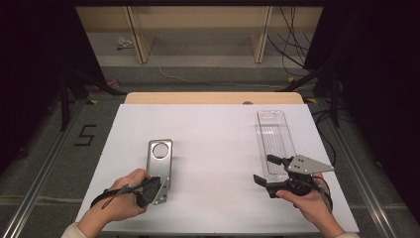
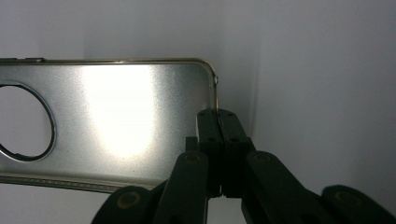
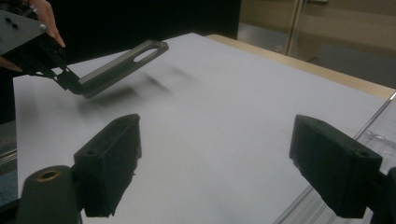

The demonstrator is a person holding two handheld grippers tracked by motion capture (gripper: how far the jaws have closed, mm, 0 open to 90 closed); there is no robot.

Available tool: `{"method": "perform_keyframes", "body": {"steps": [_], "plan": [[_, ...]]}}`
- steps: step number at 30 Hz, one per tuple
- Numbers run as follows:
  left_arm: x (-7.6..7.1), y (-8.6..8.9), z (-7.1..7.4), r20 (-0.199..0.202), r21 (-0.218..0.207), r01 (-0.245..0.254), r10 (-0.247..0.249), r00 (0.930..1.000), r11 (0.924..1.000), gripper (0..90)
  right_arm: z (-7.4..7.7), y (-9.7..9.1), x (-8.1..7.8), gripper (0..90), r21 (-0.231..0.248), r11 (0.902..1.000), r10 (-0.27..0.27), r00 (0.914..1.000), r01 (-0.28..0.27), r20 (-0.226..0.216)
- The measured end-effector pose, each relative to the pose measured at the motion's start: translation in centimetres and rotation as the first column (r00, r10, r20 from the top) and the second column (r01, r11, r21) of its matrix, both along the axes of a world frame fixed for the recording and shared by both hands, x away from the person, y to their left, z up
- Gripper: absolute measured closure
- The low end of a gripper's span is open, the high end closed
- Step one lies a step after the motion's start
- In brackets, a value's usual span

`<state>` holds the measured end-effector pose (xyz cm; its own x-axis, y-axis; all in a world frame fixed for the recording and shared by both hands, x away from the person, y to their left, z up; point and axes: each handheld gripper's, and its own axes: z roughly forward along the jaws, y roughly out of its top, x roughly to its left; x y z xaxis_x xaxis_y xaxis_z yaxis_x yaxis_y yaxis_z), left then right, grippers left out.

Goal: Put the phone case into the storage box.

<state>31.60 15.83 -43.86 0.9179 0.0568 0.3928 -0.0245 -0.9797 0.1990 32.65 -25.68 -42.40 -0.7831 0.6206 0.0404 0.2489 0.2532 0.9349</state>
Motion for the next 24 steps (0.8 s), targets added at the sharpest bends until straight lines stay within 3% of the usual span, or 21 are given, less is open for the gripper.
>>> {"method": "perform_keyframes", "body": {"steps": [24], "plan": [[-0.2,-1.2,0.6,0.034,-0.024,0.028,-0.027,0.9991,0.9993,88.7,0.1,2.7,0.8,20.2,0.016,0.9997,0.017,0.9998,-0.017,-0.012]]}}
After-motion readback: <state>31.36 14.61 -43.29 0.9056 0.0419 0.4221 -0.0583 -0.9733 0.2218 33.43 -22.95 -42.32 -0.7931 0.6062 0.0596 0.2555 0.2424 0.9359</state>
